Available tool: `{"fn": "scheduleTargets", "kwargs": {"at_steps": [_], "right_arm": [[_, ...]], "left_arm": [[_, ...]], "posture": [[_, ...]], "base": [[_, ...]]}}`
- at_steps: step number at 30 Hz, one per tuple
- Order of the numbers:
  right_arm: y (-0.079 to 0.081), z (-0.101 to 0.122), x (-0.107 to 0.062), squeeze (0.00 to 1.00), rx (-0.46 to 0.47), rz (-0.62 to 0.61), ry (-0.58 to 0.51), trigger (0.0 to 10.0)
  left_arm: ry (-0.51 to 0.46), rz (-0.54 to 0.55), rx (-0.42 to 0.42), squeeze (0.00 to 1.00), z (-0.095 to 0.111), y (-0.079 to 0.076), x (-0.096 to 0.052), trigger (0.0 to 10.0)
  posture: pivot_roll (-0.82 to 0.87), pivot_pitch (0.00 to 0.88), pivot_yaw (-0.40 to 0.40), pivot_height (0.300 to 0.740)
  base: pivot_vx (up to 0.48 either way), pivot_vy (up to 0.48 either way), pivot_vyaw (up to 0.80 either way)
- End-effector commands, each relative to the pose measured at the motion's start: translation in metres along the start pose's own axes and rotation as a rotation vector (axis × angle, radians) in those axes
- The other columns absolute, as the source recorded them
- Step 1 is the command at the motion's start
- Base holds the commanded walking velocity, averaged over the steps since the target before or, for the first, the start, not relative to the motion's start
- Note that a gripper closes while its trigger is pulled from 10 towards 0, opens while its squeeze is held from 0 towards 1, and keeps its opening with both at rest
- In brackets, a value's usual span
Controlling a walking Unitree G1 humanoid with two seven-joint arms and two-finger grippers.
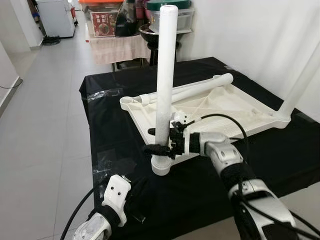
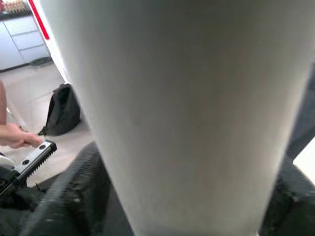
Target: Building children table
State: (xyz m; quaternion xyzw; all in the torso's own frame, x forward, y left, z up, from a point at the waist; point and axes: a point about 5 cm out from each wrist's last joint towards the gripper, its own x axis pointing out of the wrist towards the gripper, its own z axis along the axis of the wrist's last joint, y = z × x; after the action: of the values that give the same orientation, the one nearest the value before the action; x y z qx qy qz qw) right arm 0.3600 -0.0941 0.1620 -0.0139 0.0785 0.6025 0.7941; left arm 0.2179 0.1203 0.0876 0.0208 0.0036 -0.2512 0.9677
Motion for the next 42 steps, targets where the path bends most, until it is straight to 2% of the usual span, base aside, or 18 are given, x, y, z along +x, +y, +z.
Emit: {"fn": "scheduleTargets", "kwargs": {"at_steps": [1, 12, 14, 16, 17, 20, 26, 27, 29, 30, 31, 32, 33, 37, 39, 40, 41, 42], "right_arm": [[0.0, 0.0, 0.002, 0.0, 0.003, 0.017, 0.004, 0.0], [-0.002, -0.024, -0.03, 0.0, -0.051, -0.091, 0.02, 0.0], [-0.003, -0.032, -0.033, 0.0, -0.04, -0.249, 0.029, 0.0], [0.008, -0.06, -0.041, 0.0, 0.124, -0.927, 0.026, 0.0], [0.028, -0.072, -0.039, 0.0, 0.201, -0.975, 0.053, 0.0], [0.059, -0.075, -0.018, 0.0, 0.232, -0.822, 0.058, 0.0], [0.046, -0.064, -0.003, 0.0, 0.102, -0.738, 0.089, 0.0], [0.043, -0.06, 0.002, 0.0, 0.091, -0.719, 0.086, 4.5], [0.045, -0.058, 0.006, 0.0, 0.092, -0.723, 0.084, 4.5], [0.046, -0.057, 0.008, 0.0, 0.093, -0.719, 0.085, 10.0], [0.047, -0.05, 0.008, 0.21, 0.104, -0.711, 0.07, 10.0], [0.047, -0.05, 0.008, 0.21, 0.104, -0.711, 0.07, 10.0], [0.048, -0.041, 0.01, 1.0, 0.142, -0.636, 0.02, 10.0], [0.049, -0.019, 0.012, 1.0, 0.152, -0.462, -0.084, 10.0], [0.045, 0.002, 0.004, 0.97, 0.033, -0.245, -0.135, 10.0], [0.043, 0.006, 0.001, 0.67, -0.003, -0.191, -0.137, 10.0], [0.043, 0.006, 0.001, 0.67, -0.003, -0.191, -0.137, 10.0], [0.037, 0.009, -0.001, 0.0, -0.039, -0.158, -0.121, 10.0]], "left_arm": [[0.007, -0.003, 0.005, 0.0, 0.0, -0.001, -0.001, 10.0], [0.005, -0.005, 0.0, 0.0, 0.001, 0.0, 0.0, 10.0], [0.004, -0.006, -0.003, 0.0, 0.001, 0.001, -0.001, 10.0], [0.002, -0.008, -0.013, 0.0, 0.002, 0.002, -0.003, 10.0], [0.002, -0.01, -0.016, 0.0, 0.002, 0.003, -0.003, 10.0], [0.006, -0.014, -0.015, 0.0, 0.002, 0.005, -0.003, 10.0], [0.012, -0.037, -0.019, 0.0, 0.001, 0.006, 0.0, 10.0], [0.011, -0.03, -0.017, 0.0, 0.001, 0.006, 0.0, 10.0], [0.01, -0.023, -0.015, 0.0, 0.001, 0.007, 0.0, 10.0], [0.009, -0.015, -0.015, 0.0, 0.001, 0.007, 0.0, 10.0], [0.008, -0.011, -0.014, 0.0, 0.002, 0.007, 0.0, 10.0], [0.008, -0.011, -0.014, 0.0, 0.002, 0.007, 0.0, 10.0], [0.009, -0.011, -0.014, 0.0, 0.002, 0.008, 0.001, 10.0], [0.01, -0.014, -0.013, 0.0, 0.002, 0.008, 0.001, 10.0], [0.012, -0.02, -0.014, 0.0, 0.001, 0.008, 0.002, 10.0], [0.012, -0.022, -0.015, 0.0, 0.001, 0.008, 0.002, 10.0], [0.012, -0.022, -0.015, 0.0, 0.001, 0.008, 0.002, 10.0], [0.013, -0.025, -0.014, 0.0, 0.001, 0.007, 0.002, 10.0]], "posture": [[0.04, 0.0, -0.05, 0.74], [0.0, 0.0, -0.036, 0.74], [-0.01, 0.0, -0.031, 0.74], [-0.03, 0.0, -0.022, 0.74], [-0.04, 0.0, -0.012, 0.74], [-0.05, 0.0, 0.016, 0.74], [-0.04, 0.0, 0.004, 0.74], [-0.03, 0.0, 0.005, 0.74], [-0.03, 0.0, 0.005, 0.74], [-0.03, 0.0, 0.001, 0.74], [-0.02, 0.0, -0.002, 0.74], [-0.02, 0.0, -0.002, 0.74], [-0.02, 0.0, -0.002, 0.74], [-0.02, 0.0, -0.001, 0.74], [-0.02, 0.0, 0.001, 0.74], [-0.02, 0.0, 0.001, 0.74], [-0.02, 0.0, 0.001, 0.74], [-0.02, 0.0, 0.001, 0.74]], "base": [[0.0, 0.0, 0.0], [0.0, 0.0, 0.0], [0.0, 0.0, 0.0], [0.0, 0.0, 0.0], [0.0, 0.0, 0.0], [0.0, 0.0, 0.0], [0.0, 0.0, 0.0], [0.0, 0.0, 0.0], [0.0, 0.0, 0.0], [0.0, 0.0, 0.0], [0.0, 0.0, 0.0], [0.0, 0.0, 0.0], [0.0, 0.0, 0.0], [0.0, 0.0, 0.0], [0.0, 0.0, 0.0], [0.0, 0.0, 0.0], [0.0, 0.0, 0.0], [0.0, 0.0, 0.0]]}}
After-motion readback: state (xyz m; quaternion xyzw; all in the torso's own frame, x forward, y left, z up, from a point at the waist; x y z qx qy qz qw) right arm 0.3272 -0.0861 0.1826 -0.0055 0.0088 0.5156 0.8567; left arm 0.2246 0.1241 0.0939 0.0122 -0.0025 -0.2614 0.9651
